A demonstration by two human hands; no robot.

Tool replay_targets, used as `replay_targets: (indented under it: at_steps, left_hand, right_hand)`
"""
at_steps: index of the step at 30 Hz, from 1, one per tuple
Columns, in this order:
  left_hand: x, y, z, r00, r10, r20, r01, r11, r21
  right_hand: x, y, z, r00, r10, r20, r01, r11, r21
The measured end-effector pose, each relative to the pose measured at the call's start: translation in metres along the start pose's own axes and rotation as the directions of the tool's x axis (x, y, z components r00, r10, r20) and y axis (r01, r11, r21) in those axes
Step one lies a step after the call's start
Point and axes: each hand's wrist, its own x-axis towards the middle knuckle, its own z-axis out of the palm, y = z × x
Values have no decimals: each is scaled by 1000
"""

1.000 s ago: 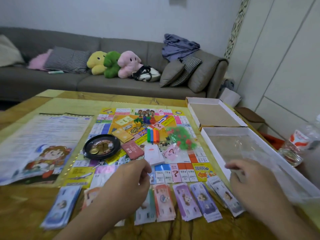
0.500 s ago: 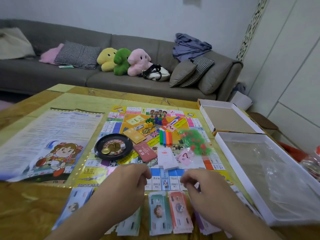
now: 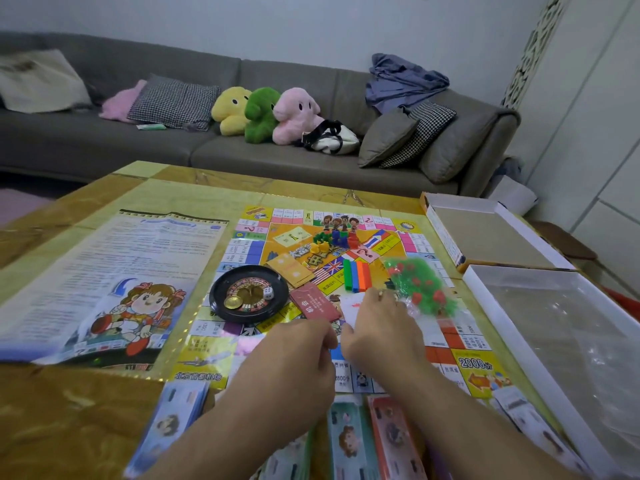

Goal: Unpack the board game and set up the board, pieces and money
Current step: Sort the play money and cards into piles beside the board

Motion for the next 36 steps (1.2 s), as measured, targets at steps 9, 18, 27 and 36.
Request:
replay_targets:
  at_steps: [9, 18, 27, 36]
  left_hand:
    - [-4, 0, -2, 1000, -10, 21, 10, 1000, 20]
    - [-8, -2, -8, 997, -47, 56, 44, 998, 52]
    - [35, -27, -26, 985, -106, -135, 115, 991, 61]
    - [56, -55, -40, 943, -158, -293, 149, 987, -52]
  right_hand:
    - [-32, 18, -16, 998, -29, -51, 31, 998, 47]
    - [-57, 19, -39, 993, -101, 65, 88, 979, 186]
    - [78, -64, -9, 993, -118, 27, 105, 952, 286]
    - [110, -102, 15, 995, -69, 78, 58, 989, 136]
